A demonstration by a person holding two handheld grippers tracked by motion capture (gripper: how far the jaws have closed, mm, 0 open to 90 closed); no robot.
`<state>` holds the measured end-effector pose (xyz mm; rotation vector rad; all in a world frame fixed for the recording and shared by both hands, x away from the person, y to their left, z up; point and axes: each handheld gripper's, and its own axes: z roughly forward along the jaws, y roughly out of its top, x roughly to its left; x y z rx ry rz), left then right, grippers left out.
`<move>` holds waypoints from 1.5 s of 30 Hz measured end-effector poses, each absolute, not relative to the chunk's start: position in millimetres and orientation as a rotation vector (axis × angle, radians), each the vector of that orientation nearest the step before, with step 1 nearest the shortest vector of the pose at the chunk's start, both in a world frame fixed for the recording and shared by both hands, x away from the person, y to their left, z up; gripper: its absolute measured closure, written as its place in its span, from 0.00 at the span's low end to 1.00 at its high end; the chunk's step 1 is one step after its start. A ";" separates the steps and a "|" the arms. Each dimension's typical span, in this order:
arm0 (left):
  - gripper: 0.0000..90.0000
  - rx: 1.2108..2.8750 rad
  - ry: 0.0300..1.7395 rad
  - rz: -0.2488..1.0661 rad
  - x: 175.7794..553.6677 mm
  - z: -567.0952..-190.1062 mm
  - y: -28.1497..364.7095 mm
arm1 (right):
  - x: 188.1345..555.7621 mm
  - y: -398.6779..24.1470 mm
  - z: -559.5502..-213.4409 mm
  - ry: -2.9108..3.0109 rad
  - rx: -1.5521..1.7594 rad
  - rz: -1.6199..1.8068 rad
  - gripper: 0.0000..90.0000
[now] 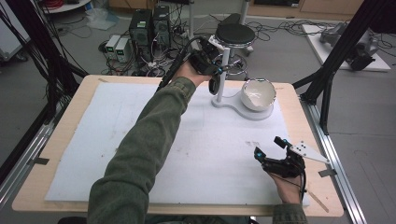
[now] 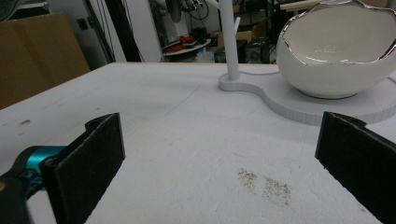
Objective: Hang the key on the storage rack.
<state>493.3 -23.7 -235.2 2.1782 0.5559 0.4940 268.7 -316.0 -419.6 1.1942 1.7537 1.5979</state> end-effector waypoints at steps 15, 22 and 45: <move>0.96 2.203 0.590 0.490 499.7 -258.5 -23.4 | 266.7 -316.2 -419.3 1.740 1.202 1.599 0.00; 0.96 2.205 0.561 0.482 502.9 -263.4 -23.3 | 265.6 -320.2 -419.3 1.690 1.219 1.577 0.00; 0.28 2.080 0.564 0.365 490.6 -269.5 17.7 | 265.5 -318.5 -417.4 1.680 1.208 1.596 0.00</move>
